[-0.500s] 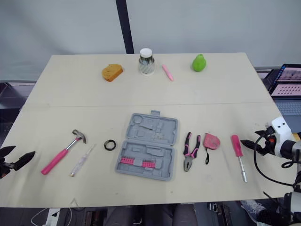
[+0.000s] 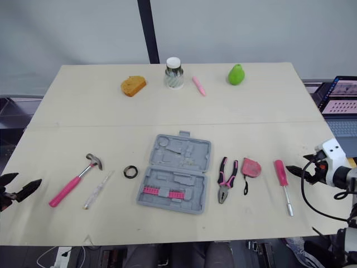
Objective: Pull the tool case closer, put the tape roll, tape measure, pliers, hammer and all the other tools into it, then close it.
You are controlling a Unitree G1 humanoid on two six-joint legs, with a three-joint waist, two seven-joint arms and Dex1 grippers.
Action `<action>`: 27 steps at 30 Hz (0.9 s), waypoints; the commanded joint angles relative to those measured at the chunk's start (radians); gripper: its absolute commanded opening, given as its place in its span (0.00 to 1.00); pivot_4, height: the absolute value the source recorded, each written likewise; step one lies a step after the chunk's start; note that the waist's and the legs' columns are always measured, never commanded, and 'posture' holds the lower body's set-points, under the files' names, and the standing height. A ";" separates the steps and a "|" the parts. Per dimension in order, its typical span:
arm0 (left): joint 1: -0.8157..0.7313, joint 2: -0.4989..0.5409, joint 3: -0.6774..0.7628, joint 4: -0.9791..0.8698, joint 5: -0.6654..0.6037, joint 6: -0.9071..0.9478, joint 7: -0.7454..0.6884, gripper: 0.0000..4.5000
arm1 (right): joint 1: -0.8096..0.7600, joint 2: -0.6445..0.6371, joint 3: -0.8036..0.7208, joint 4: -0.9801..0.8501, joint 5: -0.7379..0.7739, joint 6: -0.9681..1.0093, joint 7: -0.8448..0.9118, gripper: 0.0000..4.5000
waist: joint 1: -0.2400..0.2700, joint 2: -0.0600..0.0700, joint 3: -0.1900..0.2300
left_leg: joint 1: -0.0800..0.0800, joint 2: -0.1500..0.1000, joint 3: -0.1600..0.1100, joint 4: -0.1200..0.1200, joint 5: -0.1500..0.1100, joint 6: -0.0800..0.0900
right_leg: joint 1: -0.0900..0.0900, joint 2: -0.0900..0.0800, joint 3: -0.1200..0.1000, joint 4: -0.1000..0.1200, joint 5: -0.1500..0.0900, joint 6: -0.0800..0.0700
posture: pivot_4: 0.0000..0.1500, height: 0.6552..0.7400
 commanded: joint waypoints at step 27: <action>-0.045 -0.043 -0.070 -0.289 -0.046 0.093 -0.024 0.98 | 0.065 0.047 -0.037 -0.493 0.207 0.283 0.103 1.00 | 0.004 0.000 0.000 | 0.000 0.001 0.000 0.001 0.000 0.000 | 0.000 0.001 0.001 0.001 0.000 0.000 | 1.00 1.00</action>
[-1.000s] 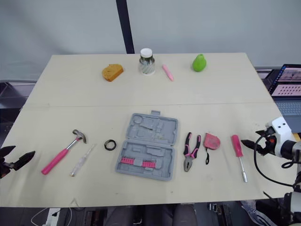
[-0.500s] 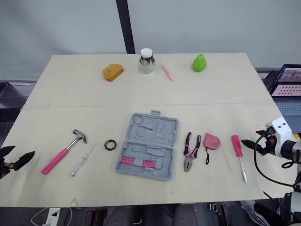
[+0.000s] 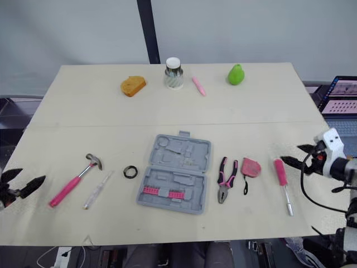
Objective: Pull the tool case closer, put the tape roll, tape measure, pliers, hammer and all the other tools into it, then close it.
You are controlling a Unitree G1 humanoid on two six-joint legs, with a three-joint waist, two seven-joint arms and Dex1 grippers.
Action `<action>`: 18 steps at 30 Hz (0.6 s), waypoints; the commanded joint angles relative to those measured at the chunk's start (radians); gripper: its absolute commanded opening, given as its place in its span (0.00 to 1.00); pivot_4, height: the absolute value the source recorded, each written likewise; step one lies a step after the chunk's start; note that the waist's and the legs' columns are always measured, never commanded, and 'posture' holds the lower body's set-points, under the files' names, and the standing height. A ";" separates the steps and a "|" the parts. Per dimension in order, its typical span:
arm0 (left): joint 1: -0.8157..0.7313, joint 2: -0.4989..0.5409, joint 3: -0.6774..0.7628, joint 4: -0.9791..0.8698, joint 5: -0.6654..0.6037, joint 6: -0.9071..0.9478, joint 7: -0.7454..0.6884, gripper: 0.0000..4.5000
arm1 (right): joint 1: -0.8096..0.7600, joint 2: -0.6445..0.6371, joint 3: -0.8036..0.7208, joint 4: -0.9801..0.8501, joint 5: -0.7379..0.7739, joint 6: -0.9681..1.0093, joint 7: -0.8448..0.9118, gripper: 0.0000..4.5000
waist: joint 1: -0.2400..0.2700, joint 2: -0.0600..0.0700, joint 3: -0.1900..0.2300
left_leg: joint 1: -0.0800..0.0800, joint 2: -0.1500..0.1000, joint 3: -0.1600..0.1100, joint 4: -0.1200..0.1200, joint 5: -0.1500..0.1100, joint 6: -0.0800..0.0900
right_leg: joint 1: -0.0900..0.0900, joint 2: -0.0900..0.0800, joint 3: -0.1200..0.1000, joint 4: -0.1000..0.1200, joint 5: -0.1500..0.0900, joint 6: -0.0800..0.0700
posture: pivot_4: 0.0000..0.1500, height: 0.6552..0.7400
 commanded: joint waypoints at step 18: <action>-0.363 -0.218 -0.593 -0.510 0.119 0.310 -0.027 0.35 | 0.229 0.212 0.279 -0.862 0.023 0.350 -0.184 0.37 | 0.027 -0.001 0.000 | -0.001 -0.003 0.001 0.003 0.000 0.000 | 0.000 0.004 0.002 0.000 0.000 0.000 | 1.00 1.00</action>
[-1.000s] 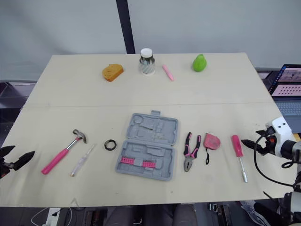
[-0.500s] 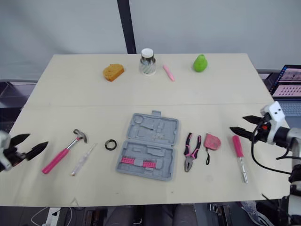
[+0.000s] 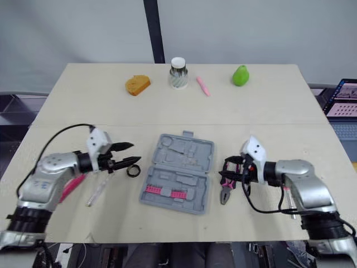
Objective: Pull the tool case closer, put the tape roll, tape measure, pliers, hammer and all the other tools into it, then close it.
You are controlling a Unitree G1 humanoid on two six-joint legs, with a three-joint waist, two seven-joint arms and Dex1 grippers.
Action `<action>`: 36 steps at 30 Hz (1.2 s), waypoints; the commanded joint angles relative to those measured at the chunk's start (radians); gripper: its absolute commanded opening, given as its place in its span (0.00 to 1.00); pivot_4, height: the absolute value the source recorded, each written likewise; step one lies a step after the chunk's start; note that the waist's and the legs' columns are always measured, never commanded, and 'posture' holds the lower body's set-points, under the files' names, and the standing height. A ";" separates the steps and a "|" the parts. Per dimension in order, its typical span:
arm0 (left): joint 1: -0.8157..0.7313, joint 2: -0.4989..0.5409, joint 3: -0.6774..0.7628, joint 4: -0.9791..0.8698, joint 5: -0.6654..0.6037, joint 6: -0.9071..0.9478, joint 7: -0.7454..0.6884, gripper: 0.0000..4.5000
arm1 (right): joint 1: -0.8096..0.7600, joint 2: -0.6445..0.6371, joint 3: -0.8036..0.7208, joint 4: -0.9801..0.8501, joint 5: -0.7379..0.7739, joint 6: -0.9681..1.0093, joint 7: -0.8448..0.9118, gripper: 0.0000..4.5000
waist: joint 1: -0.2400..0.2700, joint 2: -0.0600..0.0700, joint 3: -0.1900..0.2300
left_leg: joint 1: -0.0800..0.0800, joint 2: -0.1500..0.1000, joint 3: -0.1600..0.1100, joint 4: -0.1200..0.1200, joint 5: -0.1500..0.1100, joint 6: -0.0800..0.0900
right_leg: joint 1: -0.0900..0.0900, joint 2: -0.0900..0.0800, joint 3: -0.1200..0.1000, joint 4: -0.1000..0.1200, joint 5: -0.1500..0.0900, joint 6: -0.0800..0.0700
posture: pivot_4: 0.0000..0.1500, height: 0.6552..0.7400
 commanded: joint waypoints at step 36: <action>-0.119 -0.132 -0.162 0.281 0.262 -0.155 -0.032 0.00 | -0.042 0.084 0.172 -0.091 -0.151 0.102 -0.161 0.01 | 0.001 0.000 0.000 | -0.001 0.001 -0.001 0.002 0.000 0.000 | 0.000 0.002 0.002 0.000 0.000 0.000 | 1.00 1.00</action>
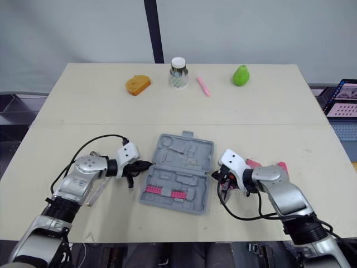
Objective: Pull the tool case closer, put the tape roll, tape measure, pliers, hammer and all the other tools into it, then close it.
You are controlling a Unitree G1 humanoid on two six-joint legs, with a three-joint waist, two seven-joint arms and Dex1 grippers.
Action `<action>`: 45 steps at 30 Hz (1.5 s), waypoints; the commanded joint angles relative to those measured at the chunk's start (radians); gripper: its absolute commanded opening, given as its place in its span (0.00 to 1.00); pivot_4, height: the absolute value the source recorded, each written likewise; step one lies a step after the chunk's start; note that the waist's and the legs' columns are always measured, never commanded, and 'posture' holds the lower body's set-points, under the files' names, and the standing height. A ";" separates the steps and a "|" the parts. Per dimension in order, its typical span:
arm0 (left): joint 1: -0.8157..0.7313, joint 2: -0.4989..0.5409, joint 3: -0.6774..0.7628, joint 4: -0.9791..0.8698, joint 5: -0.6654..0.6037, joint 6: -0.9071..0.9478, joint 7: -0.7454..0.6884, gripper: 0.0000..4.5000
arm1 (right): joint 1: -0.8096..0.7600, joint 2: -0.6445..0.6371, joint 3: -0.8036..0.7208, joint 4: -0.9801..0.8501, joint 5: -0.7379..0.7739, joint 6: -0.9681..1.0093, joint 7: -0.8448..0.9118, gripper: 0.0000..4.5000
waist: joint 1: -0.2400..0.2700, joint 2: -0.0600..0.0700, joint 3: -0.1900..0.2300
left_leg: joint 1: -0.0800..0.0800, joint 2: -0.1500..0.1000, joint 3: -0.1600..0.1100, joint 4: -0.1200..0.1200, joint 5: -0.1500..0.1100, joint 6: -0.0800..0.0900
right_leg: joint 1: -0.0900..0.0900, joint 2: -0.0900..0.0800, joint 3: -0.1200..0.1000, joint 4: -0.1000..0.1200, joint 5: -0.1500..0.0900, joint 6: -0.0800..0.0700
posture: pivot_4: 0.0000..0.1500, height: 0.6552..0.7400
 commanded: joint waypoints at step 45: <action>0.332 0.091 0.036 -0.491 -0.063 0.245 -0.026 0.00 | 0.057 0.004 0.052 -0.111 0.054 -0.003 0.133 0.01 | -0.001 0.000 0.000 | 0.000 0.006 0.000 0.000 -0.001 -0.001 | 0.000 0.001 0.001 0.000 0.000 0.000 | 1.00 1.00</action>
